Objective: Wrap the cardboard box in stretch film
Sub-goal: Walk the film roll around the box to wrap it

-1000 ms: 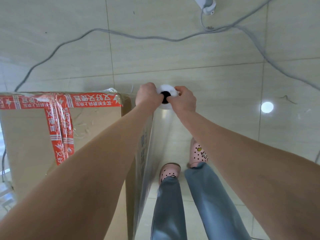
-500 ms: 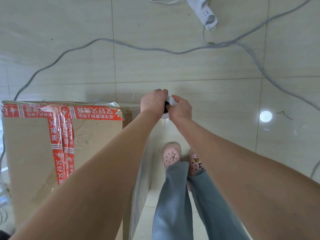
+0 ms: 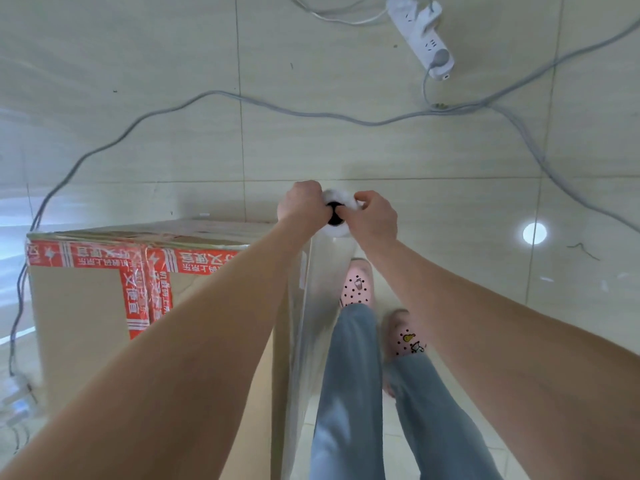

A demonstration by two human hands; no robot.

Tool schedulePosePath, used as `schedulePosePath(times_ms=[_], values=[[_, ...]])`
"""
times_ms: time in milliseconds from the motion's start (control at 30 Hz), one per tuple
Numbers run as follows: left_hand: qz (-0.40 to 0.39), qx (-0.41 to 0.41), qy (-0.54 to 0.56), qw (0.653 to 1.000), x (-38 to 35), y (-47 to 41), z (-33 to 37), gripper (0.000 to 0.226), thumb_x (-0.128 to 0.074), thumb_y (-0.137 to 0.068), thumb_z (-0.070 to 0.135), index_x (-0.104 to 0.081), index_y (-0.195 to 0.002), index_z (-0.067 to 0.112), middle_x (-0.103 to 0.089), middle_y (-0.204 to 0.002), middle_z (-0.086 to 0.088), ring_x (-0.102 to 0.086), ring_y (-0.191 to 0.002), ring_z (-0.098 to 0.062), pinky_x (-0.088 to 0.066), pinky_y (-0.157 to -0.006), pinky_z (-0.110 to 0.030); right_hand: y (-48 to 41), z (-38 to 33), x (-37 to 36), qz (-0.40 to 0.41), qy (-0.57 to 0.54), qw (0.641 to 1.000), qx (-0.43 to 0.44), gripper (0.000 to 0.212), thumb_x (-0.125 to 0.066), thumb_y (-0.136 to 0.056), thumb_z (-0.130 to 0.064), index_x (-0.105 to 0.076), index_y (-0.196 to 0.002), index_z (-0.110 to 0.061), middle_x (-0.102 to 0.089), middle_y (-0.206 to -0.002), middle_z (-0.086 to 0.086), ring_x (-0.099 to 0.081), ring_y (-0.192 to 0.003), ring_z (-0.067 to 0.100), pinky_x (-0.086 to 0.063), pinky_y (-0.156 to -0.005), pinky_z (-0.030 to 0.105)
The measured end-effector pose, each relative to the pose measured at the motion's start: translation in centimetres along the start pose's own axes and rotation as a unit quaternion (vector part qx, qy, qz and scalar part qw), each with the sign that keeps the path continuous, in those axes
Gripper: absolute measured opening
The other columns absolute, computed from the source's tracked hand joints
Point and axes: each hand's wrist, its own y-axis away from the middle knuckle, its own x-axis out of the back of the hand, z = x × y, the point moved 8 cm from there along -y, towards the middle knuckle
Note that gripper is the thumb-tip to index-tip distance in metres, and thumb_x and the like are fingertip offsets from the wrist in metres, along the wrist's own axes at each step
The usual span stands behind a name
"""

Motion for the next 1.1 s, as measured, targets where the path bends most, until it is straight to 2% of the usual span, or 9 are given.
schedulePosePath(times_ms=[100,200,267,367,500,700,833,1000,1100], values=[[-0.006,0.047,0.061,0.997,0.6,-0.7,-1.1,0.018,-0.055,-0.082,0.025,-0.06,-0.092,0.01,-0.069,-0.091,-0.008,-0.069,-0.085,-0.027,-0.055,-0.072,-0.033,-0.3,-0.7,-0.4,-0.011,0.012,1.0,-0.015,0.053,-0.066,-0.082,-0.034,-0.047,-0.129,-0.02,-0.051,-0.101,-0.005,-0.05,-0.086,0.016,-0.037,-0.071,0.025],[-0.02,0.069,0.115,0.991,0.5,-1.1,-1.6,0.031,-0.055,-0.082,0.036,-0.065,-0.091,0.008,-0.071,-0.082,-0.006,-0.07,-0.076,-0.024,-0.058,-0.073,-0.033,-1.2,-2.0,-0.5,0.0,0.013,1.0,-0.017,0.05,-0.064,-0.083,-0.026,-0.047,-0.13,-0.019,-0.058,-0.11,0.0,-0.052,-0.084,0.017,-0.04,-0.071,0.026],[-0.024,0.068,0.111,0.991,0.6,-1.6,-1.6,0.035,-0.056,-0.084,0.04,-0.064,-0.09,0.006,-0.069,-0.082,-0.003,-0.067,-0.073,-0.024,-0.055,-0.065,-0.03,-1.7,-3.0,-0.4,0.013,0.024,1.0,-0.011,0.047,-0.06,-0.084,-0.022,-0.049,-0.13,-0.018,-0.059,-0.117,0.001,-0.053,-0.09,0.018,-0.042,-0.076,0.026],[-0.004,0.021,0.068,0.997,1.9,-2.3,-0.8,0.018,-0.058,-0.087,0.027,-0.057,-0.089,0.01,-0.057,-0.084,-0.005,-0.057,-0.078,-0.026,-0.038,-0.056,-0.028,-2.0,-4.0,-0.8,0.012,0.04,0.999,-0.008,0.044,-0.059,-0.084,-0.019,-0.053,-0.127,-0.018,-0.059,-0.117,0.001,-0.057,-0.101,0.021,-0.047,-0.085,0.031],[0.011,-0.048,0.03,0.998,3.4,-3.4,0.5,0.03,-0.052,-0.084,0.01,-0.063,-0.11,0.019,-0.065,-0.102,-0.005,-0.062,-0.091,-0.026,-0.042,-0.063,-0.029,-2.0,-4.8,-1.5,0.012,0.073,0.997,0.0,0.035,-0.057,-0.082,-0.014,-0.058,-0.117,-0.012,-0.064,-0.111,0.006,-0.06,-0.1,0.026,-0.048,-0.084,0.035],[0.005,-0.041,0.024,0.999,4.4,-4.3,0.1,0.024,-0.057,-0.084,0.017,-0.064,-0.106,0.017,-0.063,-0.097,-0.003,-0.056,-0.082,-0.023,-0.042,-0.064,-0.029,-2.4,-6.5,-1.5,0.02,0.137,0.99,0.025,0.035,-0.055,-0.083,-0.014,-0.059,-0.118,-0.012,-0.064,-0.113,0.006,-0.058,-0.102,0.028,-0.047,-0.085,0.036],[0.016,-0.028,0.042,0.999,6.2,-4.6,-1.2,0.021,-0.059,-0.083,0.021,-0.061,-0.103,0.016,-0.055,-0.087,-0.001,-0.055,-0.081,-0.023,-0.04,-0.061,-0.028,-3.0,-8.8,-2.6,0.018,0.169,0.984,0.058,0.032,-0.054,-0.081,-0.013,-0.064,-0.111,-0.019,-0.067,-0.106,0.001,-0.06,-0.098,0.025,-0.046,-0.08,0.032],[0.049,0.019,0.055,0.997,8.2,-4.9,-4.6,0.021,-0.057,-0.082,0.021,-0.058,-0.103,0.016,-0.061,-0.094,-0.005,-0.054,-0.08,-0.025,-0.038,-0.062,-0.028,-3.5,-11.1,-5.7,0.002,0.169,0.982,0.088,0.018,-0.052,-0.075,-0.011,-0.064,-0.087,-0.018,-0.061,-0.077,-0.002,-0.057,-0.079,0.026,-0.04,-0.062,0.03],[0.056,0.045,0.057,0.996,8.9,-4.9,-6.7,0.025,-0.06,-0.082,0.027,-0.06,-0.106,0.02,-0.064,-0.101,-0.006,-0.06,-0.09,-0.027,-0.04,-0.066,-0.028,-3.2,-10.9,-7.3,0.0,0.139,0.988,0.067,0.033,-0.056,-0.082,-0.016,-0.062,-0.113,-0.026,-0.065,-0.106,-0.001,-0.059,-0.099,0.024,-0.037,-0.073,0.023]])
